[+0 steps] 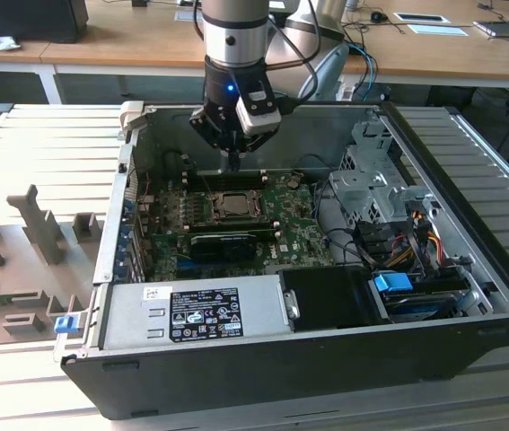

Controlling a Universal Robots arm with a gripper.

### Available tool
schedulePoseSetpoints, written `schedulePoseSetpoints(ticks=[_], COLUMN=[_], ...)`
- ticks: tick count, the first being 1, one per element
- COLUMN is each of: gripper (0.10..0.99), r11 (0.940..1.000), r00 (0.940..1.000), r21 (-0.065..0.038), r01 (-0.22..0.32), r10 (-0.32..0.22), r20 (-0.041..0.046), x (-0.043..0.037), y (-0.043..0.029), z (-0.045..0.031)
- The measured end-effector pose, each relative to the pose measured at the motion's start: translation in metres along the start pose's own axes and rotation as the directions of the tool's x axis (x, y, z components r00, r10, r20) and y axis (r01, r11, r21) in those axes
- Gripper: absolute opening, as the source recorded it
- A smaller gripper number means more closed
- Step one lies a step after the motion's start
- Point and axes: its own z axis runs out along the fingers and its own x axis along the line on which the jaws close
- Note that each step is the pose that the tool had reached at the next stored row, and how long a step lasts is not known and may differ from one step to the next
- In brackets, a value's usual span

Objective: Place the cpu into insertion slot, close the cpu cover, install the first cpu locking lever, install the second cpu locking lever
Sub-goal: 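Install the first cpu locking lever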

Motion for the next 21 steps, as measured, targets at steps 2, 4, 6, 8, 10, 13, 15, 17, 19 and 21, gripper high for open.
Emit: schedulePoseSetpoints(ticks=[2, 4, 6, 8, 10, 13, 15, 17, 19, 21], gripper=[0.106, 0.106, 0.106, 0.106, 0.106, 0.106, 0.106, 0.106, 0.106, 0.106], r11=[0.9994, 0.9984, 0.9959, 0.9924, 0.9885, 0.9762, 0.9731, 0.9730, 0.9727, 0.9726], r00=[0.9994, 0.9984, 0.9959, 0.9924, 0.9885, 0.9762, 0.9731, 0.9730, 0.9728, 0.9728], r21=[-0.001, -0.001, -0.002, -0.003, -0.004, -0.006, -0.007, -0.011, -0.018, -0.022], r01=[0.035, 0.057, 0.090, 0.123, 0.151, 0.217, 0.230, 0.231, 0.231, 0.231], r10=[-0.035, -0.057, -0.090, -0.123, -0.151, -0.217, -0.230, -0.231, -0.231, -0.232], r20=[-0.0011, -0.0017, -0.0027, -0.0035, -0.0043, -0.0060, -0.0065, -0.0063, -0.0059, -0.0056], x=[0.0002, 0.0002, 0.0004, 0.0005, 0.0005, 0.0006, 0.0061, 0.0124, 0.0176, 0.0224], y=[0.0000, -0.0001, -0.0001, -0.0001, -0.0001, -0.0002, -0.0014, -0.0026, -0.0036, -0.0045], z=[0.0004, 0.0006, 0.0009, 0.0013, 0.0018, 0.0039, 0.0045, 0.0047, 0.0048, 0.0049])
